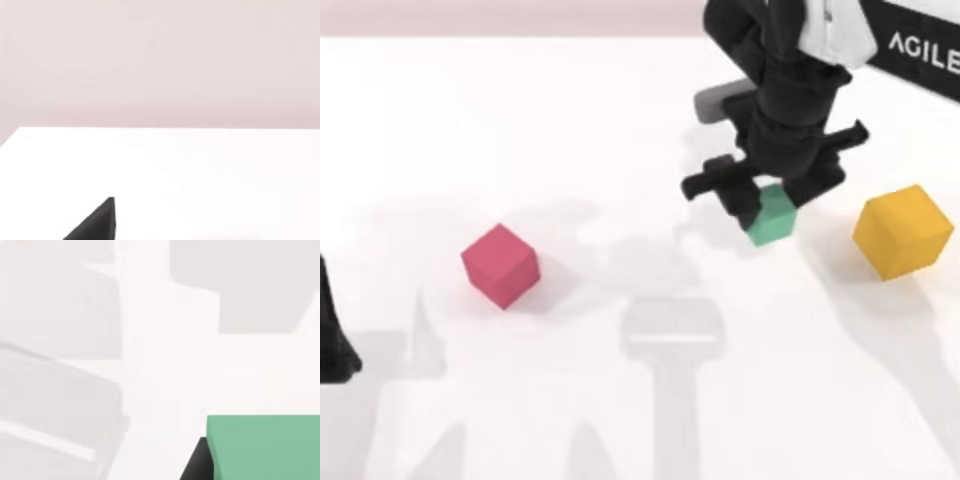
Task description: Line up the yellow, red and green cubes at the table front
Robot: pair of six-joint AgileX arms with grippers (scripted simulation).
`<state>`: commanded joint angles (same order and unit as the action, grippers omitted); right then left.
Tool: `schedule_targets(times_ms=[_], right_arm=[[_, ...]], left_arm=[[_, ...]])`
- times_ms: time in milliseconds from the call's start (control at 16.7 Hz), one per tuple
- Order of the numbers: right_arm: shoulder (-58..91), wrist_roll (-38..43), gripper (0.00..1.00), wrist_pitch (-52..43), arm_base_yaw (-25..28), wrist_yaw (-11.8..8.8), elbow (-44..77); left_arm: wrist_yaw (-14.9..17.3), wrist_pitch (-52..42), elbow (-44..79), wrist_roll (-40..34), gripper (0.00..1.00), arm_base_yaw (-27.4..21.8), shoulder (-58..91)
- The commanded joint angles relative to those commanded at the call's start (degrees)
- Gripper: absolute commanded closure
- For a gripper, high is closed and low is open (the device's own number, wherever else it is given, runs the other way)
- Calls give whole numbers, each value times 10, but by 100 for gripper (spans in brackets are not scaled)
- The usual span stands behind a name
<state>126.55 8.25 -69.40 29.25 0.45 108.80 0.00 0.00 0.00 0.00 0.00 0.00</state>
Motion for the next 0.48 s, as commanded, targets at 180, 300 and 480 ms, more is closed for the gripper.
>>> schedule_targets(times_ms=[180, 300, 480], right_arm=[[-72, 102, 100, 20, 38, 2, -104], [-128, 185, 100, 34, 68, 4, -189], [-208, 290, 100, 57, 110, 6, -295]], left_arm=[[0, 0, 0, 0, 0, 0, 0], [0, 0, 0, 0, 0, 0, 0], [0, 0, 0, 0, 0, 0, 0]])
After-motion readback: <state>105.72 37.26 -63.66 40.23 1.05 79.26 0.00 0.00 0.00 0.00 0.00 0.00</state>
